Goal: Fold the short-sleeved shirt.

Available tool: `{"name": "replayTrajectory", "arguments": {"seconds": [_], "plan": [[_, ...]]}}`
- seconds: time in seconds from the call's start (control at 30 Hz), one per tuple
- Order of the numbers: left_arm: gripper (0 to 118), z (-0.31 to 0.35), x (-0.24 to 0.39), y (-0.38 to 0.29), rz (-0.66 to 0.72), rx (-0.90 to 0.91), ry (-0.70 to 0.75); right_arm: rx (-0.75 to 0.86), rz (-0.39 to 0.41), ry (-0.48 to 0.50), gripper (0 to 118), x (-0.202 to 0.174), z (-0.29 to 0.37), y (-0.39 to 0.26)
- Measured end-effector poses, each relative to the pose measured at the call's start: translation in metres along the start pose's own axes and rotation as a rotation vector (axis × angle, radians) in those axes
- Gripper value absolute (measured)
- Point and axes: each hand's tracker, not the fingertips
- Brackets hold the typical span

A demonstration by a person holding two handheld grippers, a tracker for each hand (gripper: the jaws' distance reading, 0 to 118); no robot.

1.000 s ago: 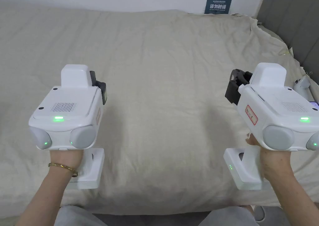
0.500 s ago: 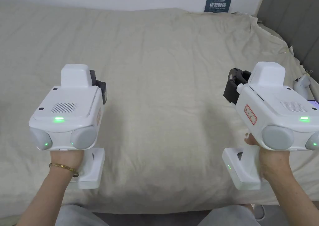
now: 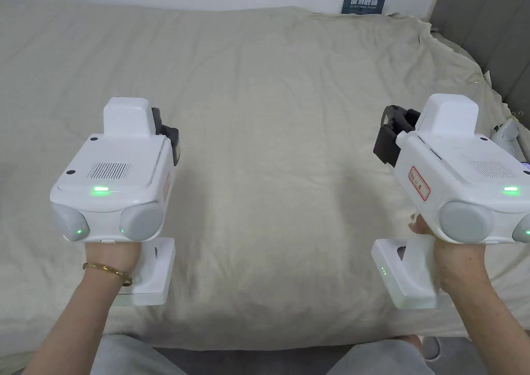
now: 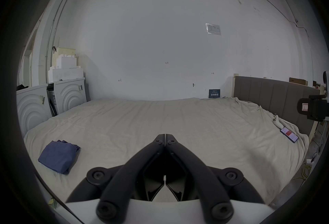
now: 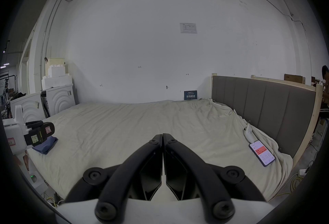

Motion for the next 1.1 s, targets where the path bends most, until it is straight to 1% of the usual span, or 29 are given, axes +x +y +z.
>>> {"name": "replayTrajectory", "arguments": {"seconds": [1.1], "plan": [[0,-0.0001,0.0055,0.0017,-0.019,0.012,-0.01,0.015,0.0,-0.003,0,0.0018,0.0012,0.0038]]}}
